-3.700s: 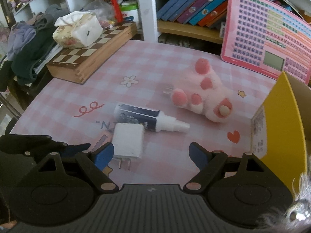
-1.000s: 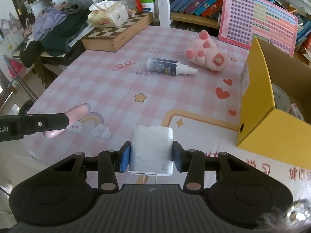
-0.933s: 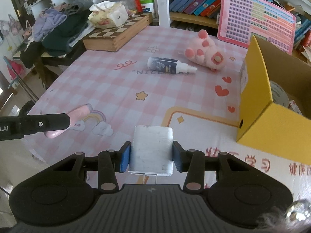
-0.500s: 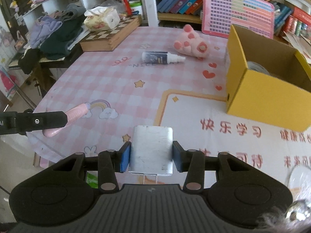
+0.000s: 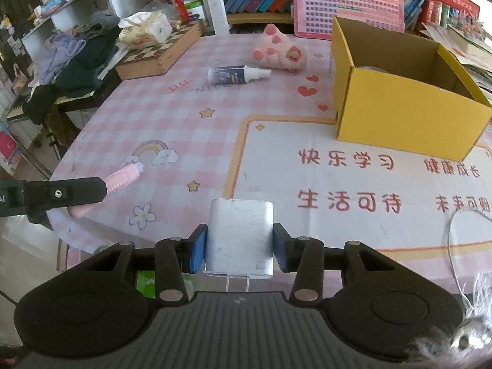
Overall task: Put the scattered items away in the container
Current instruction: 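Carry the pink cutter and white charger over the yellow box with both tools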
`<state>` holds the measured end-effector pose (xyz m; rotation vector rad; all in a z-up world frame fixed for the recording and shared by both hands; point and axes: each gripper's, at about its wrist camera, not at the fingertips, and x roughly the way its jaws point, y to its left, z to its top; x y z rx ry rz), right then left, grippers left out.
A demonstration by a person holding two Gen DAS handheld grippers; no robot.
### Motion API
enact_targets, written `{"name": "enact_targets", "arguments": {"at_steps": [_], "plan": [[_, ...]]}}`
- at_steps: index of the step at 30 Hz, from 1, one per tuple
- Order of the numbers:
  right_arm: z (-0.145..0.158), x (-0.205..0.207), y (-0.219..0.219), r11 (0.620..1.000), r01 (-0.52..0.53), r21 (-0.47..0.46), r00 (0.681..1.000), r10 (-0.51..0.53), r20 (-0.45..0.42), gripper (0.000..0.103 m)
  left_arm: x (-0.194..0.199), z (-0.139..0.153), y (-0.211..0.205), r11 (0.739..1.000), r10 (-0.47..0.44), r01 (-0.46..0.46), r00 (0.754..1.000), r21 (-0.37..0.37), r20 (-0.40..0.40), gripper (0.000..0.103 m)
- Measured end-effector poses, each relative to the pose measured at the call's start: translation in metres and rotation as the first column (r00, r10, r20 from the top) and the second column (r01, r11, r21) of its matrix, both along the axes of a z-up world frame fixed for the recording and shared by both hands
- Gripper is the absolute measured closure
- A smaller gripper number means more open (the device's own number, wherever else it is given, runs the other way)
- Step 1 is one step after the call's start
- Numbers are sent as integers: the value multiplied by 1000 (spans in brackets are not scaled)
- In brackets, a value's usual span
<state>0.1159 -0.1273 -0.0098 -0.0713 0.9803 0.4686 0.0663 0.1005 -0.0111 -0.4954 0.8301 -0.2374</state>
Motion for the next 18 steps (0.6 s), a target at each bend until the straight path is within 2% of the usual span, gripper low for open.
{"name": "enact_targets", "arguments": {"at_steps": [10, 18], "plan": [[-7, -13, -39, 996, 87, -2, 995, -87, -41, 61, -1, 2, -18, 999, -50, 50, 999, -14, -11, 80], [-6, -20, -60, 992, 123, -5, 992, -123, -40, 61, 1, 2, -41, 995, -100, 99, 995, -24, -23, 80]]}}
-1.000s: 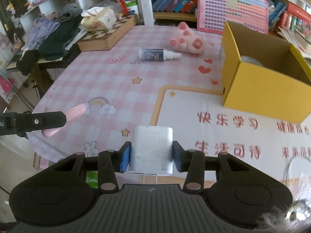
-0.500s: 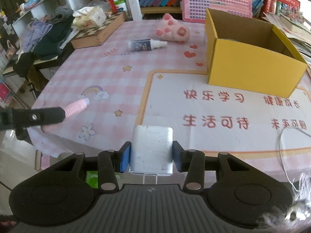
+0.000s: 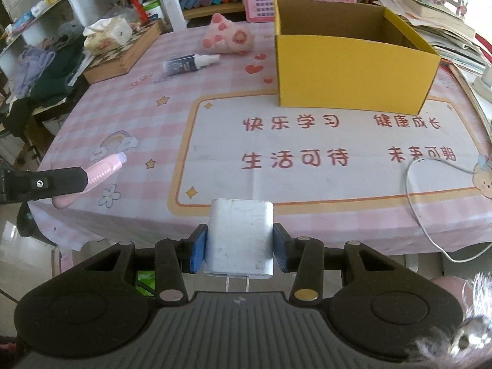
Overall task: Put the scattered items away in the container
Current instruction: 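Carry the pink cutter and white charger over the yellow box with both tools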
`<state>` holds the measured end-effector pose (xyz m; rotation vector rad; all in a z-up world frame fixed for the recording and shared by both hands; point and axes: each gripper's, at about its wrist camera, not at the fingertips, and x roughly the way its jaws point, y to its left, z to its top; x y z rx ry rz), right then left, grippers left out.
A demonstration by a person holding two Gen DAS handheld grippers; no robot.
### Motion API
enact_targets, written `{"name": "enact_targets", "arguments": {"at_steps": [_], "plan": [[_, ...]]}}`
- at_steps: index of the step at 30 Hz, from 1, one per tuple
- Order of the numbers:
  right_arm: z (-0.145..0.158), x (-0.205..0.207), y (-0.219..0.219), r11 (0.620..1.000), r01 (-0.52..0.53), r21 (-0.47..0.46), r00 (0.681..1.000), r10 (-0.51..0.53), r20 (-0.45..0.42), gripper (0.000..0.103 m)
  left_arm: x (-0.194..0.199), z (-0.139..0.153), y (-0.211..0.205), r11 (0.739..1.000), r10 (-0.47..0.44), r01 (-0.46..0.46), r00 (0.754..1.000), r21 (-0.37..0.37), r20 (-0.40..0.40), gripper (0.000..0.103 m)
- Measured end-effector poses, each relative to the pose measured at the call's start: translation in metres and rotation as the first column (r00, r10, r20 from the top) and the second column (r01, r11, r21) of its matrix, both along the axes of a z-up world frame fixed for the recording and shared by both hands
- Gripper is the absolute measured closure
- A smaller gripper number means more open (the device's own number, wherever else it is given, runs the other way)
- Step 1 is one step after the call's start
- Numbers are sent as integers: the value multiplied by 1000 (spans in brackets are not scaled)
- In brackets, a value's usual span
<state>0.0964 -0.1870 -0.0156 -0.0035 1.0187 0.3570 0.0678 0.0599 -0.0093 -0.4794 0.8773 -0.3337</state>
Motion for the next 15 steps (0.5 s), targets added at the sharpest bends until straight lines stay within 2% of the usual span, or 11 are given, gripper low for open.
{"name": "enact_targets", "arguments": {"at_steps": [6, 15], "plan": [[2, -4, -11, 1000, 9, -14, 1000, -9, 16, 61, 1, 1, -14, 1000, -16, 16, 1000, -4, 8, 80], [4, -9, -39, 997, 77, -23, 997, -76, 31, 61, 12, -1, -42, 996, -88, 88, 996, -8, 3, 80]]}}
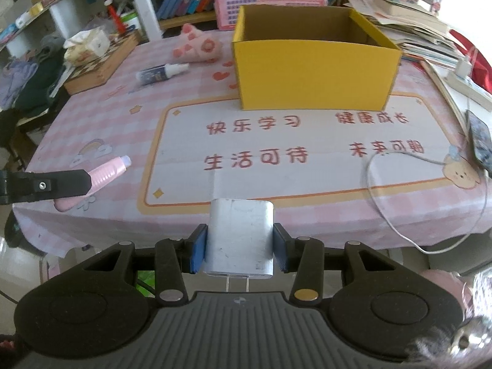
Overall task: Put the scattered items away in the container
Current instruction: 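Carry the pink cutter and white charger over the yellow box with both tools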
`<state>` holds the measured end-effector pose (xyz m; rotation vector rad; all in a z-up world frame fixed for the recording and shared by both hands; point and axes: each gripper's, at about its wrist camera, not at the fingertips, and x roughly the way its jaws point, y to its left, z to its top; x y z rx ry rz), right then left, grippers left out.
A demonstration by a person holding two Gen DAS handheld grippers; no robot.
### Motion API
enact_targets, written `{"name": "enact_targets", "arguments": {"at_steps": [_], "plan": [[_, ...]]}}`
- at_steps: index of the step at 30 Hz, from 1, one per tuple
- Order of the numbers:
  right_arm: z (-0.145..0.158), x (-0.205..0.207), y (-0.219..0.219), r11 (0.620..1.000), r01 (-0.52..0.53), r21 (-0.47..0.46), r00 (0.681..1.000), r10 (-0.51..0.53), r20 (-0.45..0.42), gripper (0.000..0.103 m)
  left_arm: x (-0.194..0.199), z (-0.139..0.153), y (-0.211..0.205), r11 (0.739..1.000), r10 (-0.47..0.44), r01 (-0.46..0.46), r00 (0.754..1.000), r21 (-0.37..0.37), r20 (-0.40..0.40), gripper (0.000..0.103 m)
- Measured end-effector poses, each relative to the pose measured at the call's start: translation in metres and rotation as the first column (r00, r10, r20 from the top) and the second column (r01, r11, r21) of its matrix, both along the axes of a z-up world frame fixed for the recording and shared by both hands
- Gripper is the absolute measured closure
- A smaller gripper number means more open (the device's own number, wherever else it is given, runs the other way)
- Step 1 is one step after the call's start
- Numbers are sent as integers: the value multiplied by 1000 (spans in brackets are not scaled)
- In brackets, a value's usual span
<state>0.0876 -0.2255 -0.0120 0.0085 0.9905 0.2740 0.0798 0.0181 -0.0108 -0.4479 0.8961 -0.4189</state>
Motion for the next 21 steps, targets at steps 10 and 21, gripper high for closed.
{"name": "enact_targets", "arguments": {"at_steps": [10, 21], "plan": [[0, 4, -28, 996, 84, -6, 996, -84, 3, 61, 21, 0, -33, 996, -91, 91, 996, -15, 3, 80], [-1, 23, -53, 992, 123, -15, 992, -123, -3, 61, 48, 1, -55, 993, -112, 112, 994, -34, 7, 80]]}}
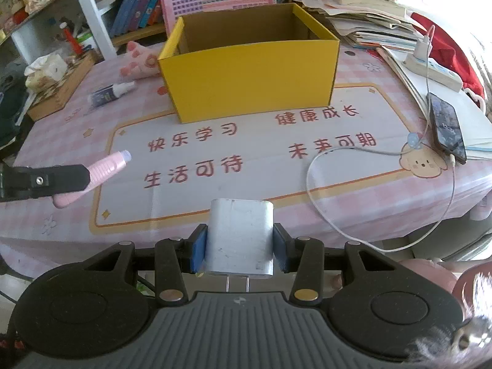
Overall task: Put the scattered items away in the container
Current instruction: 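Carry the pink cutter and white charger over the yellow box with both tools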
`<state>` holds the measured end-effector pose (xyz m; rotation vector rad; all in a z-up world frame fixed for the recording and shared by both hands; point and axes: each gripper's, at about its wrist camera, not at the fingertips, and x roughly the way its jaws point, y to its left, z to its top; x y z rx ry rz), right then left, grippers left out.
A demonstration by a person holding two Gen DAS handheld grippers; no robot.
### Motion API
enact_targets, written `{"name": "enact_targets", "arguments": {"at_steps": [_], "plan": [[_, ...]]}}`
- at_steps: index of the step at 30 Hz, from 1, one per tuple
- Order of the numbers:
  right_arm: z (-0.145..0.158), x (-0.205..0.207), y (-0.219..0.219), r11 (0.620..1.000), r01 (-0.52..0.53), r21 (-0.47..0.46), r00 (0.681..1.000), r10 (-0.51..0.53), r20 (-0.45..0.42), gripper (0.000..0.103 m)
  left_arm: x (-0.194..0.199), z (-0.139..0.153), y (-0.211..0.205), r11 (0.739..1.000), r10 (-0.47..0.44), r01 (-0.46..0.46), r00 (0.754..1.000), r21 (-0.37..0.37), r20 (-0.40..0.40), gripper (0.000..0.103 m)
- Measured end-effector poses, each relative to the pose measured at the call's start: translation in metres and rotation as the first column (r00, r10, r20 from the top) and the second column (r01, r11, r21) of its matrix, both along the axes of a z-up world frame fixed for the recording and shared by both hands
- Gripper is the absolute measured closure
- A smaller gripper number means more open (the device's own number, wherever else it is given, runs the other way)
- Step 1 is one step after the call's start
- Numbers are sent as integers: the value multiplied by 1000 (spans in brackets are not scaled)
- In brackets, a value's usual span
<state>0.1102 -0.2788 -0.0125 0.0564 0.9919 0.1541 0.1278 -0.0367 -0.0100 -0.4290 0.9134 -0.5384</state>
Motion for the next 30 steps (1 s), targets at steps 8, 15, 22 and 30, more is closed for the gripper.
{"name": "enact_targets", "arguments": {"at_steps": [8, 15, 22, 30], "plan": [[-2, 20, -22, 1000, 16, -8, 1000, -16, -8, 61, 23, 1, -26, 999, -35, 35, 999, -19, 8, 80], [2, 45, -40, 1000, 5, -9, 1000, -5, -2, 61, 49, 8, -46, 998, -43, 44, 999, -40, 28, 80], [18, 79, -53, 999, -39, -3, 999, 39, 33, 61, 85, 28, -70, 997, -72, 71, 990, 17, 118, 80], [42, 128, -66, 994, -110, 15, 989, 108, 102, 61, 120, 45, -85, 999, -24, 16, 983, 45, 179, 80]]}}
